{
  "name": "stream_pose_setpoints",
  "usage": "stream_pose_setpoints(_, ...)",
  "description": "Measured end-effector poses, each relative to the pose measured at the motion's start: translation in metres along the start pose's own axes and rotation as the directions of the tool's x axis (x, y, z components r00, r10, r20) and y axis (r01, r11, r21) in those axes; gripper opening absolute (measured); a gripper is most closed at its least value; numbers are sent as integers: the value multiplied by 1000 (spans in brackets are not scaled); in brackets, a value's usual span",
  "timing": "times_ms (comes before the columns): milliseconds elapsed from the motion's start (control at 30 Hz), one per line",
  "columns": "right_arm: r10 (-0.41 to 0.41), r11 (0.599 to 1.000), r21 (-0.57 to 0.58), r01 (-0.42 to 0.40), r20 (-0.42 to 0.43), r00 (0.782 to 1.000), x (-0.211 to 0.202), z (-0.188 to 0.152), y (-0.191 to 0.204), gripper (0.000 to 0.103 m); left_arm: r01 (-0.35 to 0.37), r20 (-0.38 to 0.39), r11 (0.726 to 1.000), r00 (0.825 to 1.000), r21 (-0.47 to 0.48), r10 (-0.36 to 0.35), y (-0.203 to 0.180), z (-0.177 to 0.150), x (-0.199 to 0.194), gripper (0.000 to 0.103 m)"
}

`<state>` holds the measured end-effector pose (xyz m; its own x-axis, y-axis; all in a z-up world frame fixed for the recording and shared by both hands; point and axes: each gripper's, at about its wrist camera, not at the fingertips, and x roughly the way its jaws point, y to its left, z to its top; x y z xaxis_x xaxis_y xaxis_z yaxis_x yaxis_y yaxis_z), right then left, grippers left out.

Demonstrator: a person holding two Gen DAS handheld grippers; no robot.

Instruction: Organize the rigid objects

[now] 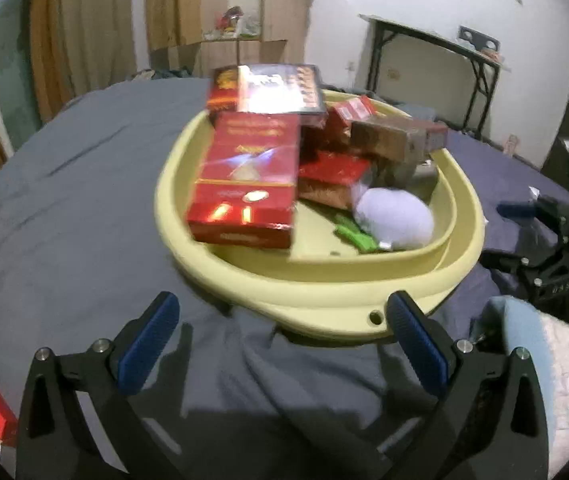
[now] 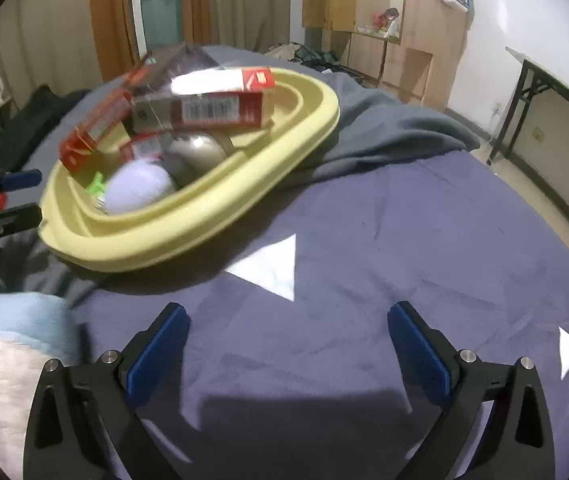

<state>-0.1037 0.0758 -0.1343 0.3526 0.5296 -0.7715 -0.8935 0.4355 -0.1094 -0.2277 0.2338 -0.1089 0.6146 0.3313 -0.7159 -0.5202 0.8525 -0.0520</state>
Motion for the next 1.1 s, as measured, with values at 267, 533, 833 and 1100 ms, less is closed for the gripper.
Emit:
stream_pose_setpoints(267,-47,998,-42,46,-10,999,9,0,11,103,90,25,995,996,39,-91,-11,-2,7,103)
stream_pose_setpoints(533,-47,998,-46,47,-9,999,5,0,9,103,31,-108,997,994,66,-24,-11,-20,20,103)
stream_pose_setpoints(833,-46,998,-47,46,-8,999,5,-1,8,103,14,-124,999,992,50,-7,-15,-11,29,103)
stream_pose_setpoints(1100,-47,998,-48,47,-8,999,5,-1,9,103,19,-123,999,992,45,-14,-14,-19,26,103)
